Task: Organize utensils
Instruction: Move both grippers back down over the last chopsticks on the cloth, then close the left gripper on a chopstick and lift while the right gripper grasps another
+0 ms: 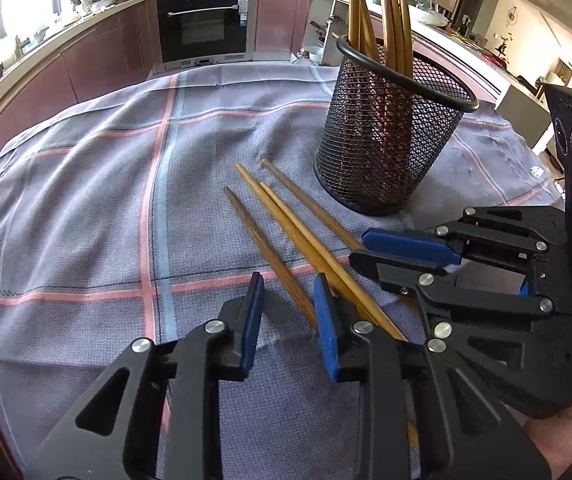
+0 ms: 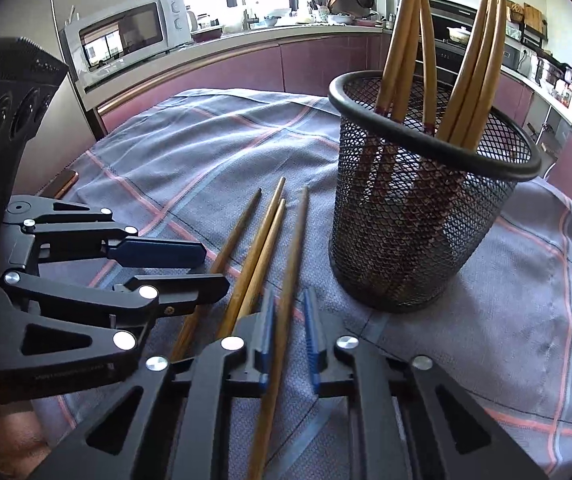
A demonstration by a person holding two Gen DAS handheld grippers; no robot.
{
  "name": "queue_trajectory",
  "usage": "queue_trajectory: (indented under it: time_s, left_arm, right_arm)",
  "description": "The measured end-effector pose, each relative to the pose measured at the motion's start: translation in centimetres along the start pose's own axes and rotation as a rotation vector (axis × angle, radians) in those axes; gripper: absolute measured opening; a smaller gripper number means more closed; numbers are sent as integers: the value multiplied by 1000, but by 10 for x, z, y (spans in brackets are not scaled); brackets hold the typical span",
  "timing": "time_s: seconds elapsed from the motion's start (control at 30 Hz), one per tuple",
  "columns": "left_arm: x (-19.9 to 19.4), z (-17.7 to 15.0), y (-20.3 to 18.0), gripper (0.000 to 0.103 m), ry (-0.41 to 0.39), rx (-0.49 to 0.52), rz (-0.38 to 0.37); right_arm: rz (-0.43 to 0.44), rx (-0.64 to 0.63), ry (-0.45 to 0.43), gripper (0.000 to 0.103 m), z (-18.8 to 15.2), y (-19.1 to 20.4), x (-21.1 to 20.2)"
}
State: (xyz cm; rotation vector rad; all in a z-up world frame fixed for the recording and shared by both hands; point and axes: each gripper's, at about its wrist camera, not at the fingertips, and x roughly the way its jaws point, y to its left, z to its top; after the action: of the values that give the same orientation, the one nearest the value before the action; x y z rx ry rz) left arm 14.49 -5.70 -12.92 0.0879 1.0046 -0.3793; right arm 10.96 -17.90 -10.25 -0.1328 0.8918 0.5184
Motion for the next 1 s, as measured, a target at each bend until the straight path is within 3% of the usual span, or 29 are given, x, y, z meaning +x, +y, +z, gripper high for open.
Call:
queue_trajectory:
  time_s: [0.1, 0.5, 0.53, 0.8, 0.9, 0.93, 1.0]
  left_arm:
    - [-1, 0, -4, 16, -2, -8, 3]
    - [-7, -4, 5, 9, -19, -89, -11]
    - [-9, -4, 6, 1, -23, -92, -13]
    - [-25, -4, 7, 1, -54, -91, -25]
    - [-22, -4, 6, 5, -35, -85, -43]
    - [-20, -4, 5, 17, -29, -84, -36]
    - [-14, -4, 2, 26, -24, -75, -3]
  right_arm:
    - [6, 12, -2, 7, -1, -2, -1]
    - [91, 82, -24, 5, -6, -14, -19]
    - [98, 82, -30, 5, -6, -15, -22]
    - [148, 75, -88, 5, -5, -14, -46]
    - [149, 80, -94, 5, -5, -14, -48]
    - [147, 82, -95, 5, -5, -14, -48]
    - [148, 84, -93, 5, -7, -14, -49]
